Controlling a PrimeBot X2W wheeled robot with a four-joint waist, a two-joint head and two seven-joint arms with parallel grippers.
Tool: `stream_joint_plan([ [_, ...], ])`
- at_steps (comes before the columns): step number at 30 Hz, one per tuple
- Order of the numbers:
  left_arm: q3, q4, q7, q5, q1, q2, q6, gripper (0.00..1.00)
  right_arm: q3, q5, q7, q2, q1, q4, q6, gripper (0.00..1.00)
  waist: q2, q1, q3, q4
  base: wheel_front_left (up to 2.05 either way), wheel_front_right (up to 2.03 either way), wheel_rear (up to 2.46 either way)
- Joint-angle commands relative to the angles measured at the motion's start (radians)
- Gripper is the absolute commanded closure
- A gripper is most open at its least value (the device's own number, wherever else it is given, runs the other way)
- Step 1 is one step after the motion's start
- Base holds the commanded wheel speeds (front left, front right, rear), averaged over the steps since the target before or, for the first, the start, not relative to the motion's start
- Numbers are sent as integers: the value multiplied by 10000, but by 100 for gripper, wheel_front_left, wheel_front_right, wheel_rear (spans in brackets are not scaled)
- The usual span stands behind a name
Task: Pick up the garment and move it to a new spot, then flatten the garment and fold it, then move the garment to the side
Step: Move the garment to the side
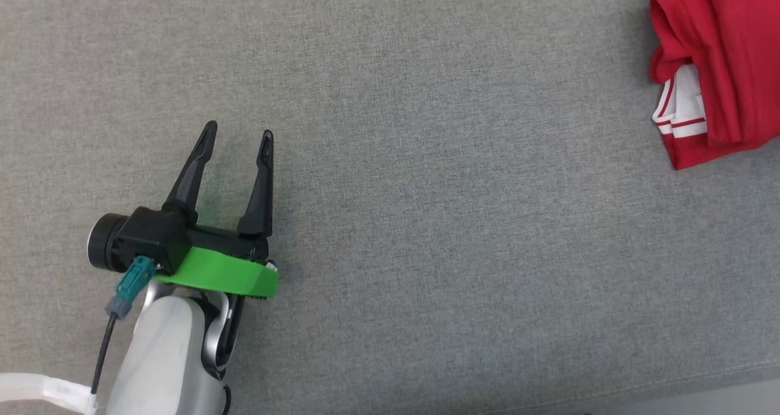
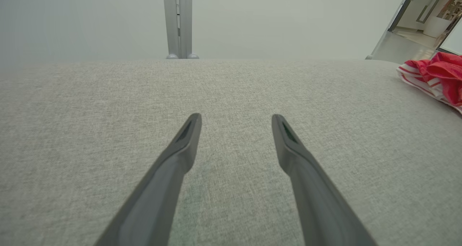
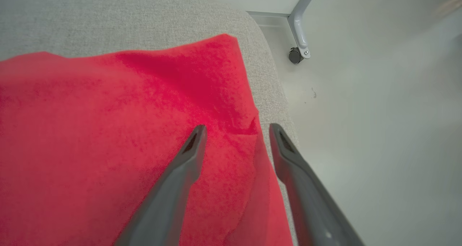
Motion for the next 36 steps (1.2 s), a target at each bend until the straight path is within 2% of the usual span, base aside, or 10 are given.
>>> stream_joint_plan([
  [1,53,42,-25,-22,85,-17,-11,0,-41,-303,-352,18,-62,135,-12,0,-1,0,-418,24,0,0,0],
  [7,439,31,-25,-136,610,-119,10,0,68,-967,-2182,582,366,-13,-10,0,-1,0,-1729,47,0,0,0],
  [11,894,22,-25,-246,1152,-143,78,0,160,-990,-3491,1157,1140,-577,-12,0,-1,0,-2845,-9,0,0,0],
  [16,1380,-119,-25,-218,1794,-128,152,0,329,-810,-4532,1765,2269,-1613,-10,0,-1,0,-4073,12,0,0,0],
  [18,1535,-184,-25,-479,2088,-208,130,0,268,-505,-4693,2172,2877,-2006,-10,0,-1,0,-4483,37,0,0,0],
  [23,1806,-355,-25,-542,2643,-293,200,0,-21,-564,-4936,2784,4310,-3018,-10,0,-1,0,-5139,149,0,0,0],
  [30,1721,-40,-25,-145,3106,-237,349,0,-944,-1140,-5235,3778,6179,-4072,-10,0,-1,0,-5342,277,0,0,0],
  [36,1940,-113,-25,527,3112,-173,691,0,-1393,-1234,-5428,4449,7260,-4454,-7,0,-1,0,-5298,374,0,0,0],
])
